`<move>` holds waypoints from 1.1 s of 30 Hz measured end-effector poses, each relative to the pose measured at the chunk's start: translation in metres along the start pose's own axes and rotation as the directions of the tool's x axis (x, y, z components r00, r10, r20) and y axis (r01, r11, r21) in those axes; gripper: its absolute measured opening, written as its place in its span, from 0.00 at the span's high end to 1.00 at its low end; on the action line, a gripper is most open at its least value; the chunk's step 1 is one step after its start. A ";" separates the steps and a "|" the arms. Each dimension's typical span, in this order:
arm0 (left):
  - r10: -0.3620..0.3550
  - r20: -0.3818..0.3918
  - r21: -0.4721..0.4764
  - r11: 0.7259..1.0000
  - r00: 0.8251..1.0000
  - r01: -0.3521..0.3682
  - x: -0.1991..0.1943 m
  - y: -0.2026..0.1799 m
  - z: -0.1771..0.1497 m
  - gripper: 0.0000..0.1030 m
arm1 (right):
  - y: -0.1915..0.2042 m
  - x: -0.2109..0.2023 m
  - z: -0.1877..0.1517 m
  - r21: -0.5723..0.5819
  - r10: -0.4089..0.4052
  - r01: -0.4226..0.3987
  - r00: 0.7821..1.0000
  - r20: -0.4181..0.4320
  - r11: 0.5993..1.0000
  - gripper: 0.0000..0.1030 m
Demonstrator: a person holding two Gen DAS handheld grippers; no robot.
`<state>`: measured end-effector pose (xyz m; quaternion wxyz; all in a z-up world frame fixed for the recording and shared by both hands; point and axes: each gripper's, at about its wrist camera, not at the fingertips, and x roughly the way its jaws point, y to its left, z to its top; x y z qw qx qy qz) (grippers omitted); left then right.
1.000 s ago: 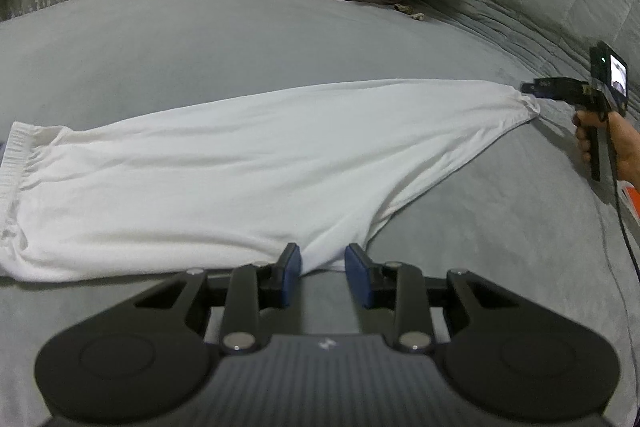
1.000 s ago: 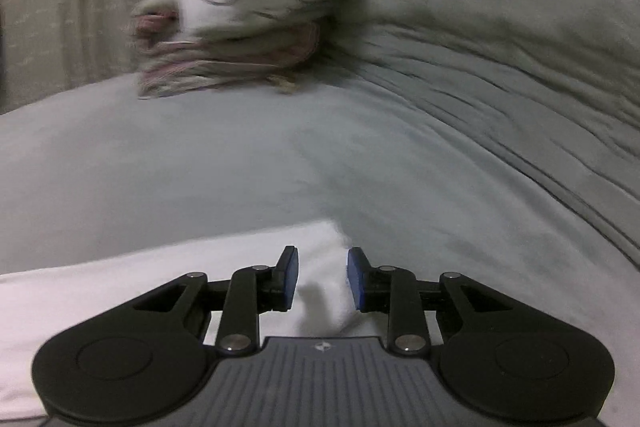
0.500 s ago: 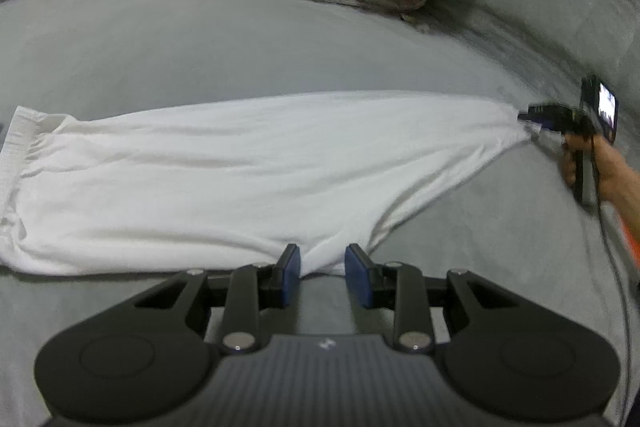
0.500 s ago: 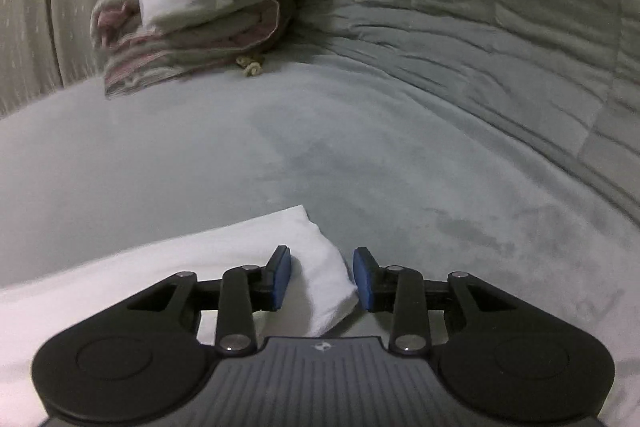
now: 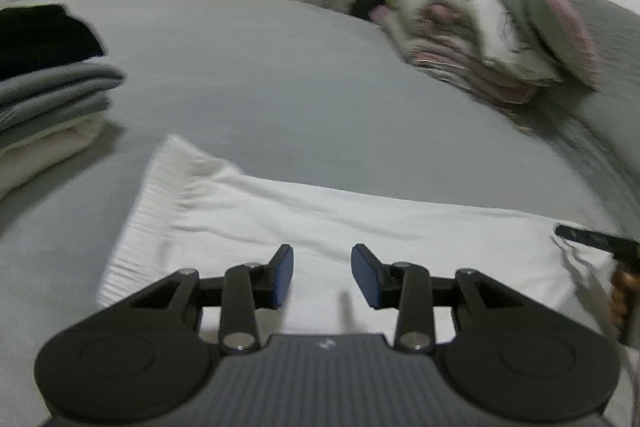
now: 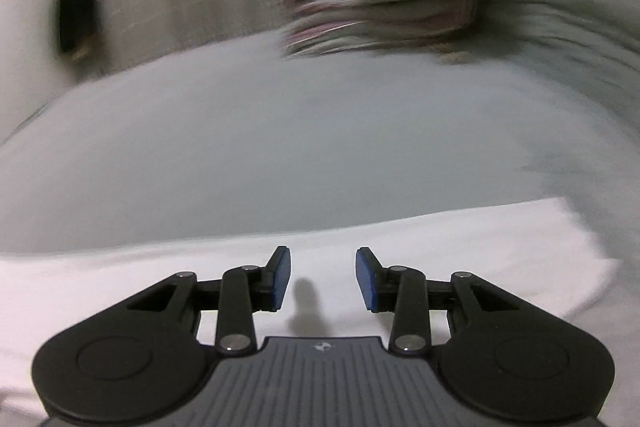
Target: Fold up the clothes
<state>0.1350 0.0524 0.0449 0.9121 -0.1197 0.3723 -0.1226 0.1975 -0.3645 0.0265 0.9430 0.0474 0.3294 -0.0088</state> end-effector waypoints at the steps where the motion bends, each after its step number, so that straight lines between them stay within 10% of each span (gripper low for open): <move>1: 0.022 -0.014 -0.016 1.000 1.000 -0.022 0.003 0.006 0.000 0.67 | 0.015 0.003 -0.003 -0.044 0.018 -0.018 1.000 -0.007 0.999 0.65; 6: 0.080 -0.027 -0.037 0.996 0.996 -0.081 0.010 0.017 0.000 0.70 | 0.061 0.015 -0.020 -0.215 0.025 -0.024 1.000 0.003 0.976 0.65; 12: 0.114 -0.018 -0.047 0.992 0.993 -0.115 0.009 0.025 0.001 0.70 | 0.047 0.015 -0.014 -0.081 0.069 -0.070 0.997 -0.020 0.994 0.64; 33: 0.187 -0.049 0.016 0.982 0.981 -0.186 0.008 0.016 0.001 0.71 | 0.190 -0.008 -0.053 -0.397 0.227 -0.240 0.971 -0.082 0.886 0.64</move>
